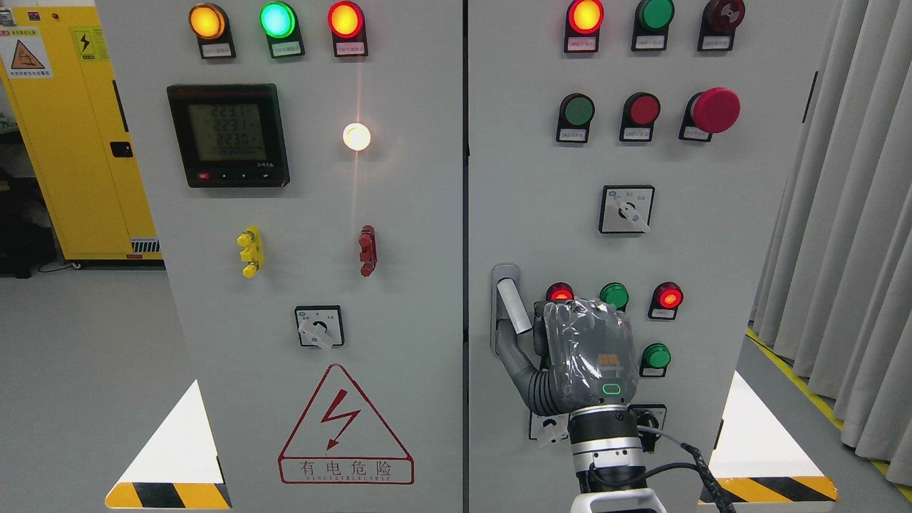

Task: Release door handle

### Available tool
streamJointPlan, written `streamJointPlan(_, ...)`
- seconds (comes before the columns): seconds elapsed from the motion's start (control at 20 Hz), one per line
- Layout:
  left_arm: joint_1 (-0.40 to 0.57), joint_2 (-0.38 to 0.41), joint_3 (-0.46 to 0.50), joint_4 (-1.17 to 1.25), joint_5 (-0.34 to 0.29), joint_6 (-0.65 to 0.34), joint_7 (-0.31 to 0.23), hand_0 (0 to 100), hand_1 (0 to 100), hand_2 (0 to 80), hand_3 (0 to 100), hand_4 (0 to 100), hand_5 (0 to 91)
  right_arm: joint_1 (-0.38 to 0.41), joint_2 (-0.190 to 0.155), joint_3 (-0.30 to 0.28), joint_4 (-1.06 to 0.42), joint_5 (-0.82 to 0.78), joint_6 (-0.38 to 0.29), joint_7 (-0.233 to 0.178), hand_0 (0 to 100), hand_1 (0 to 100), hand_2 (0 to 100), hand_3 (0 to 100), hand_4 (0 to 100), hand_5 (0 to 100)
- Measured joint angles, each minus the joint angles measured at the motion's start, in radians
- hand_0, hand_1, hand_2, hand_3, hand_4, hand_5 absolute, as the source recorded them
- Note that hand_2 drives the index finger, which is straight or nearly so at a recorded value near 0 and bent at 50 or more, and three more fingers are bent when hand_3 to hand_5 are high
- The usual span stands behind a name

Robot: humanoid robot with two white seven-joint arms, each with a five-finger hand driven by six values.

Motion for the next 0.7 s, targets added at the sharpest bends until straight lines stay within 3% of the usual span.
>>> streamJointPlan(0.7, 0.0, 0.0, 0.0, 0.0, 0.0, 0.0, 0.0, 12, 56, 0.0, 0, 0, 0.0, 0.002, 0.0, -0.005, -0.009, -0.001, 0.002, -0.001, 61, 50, 91, 100, 100, 100)
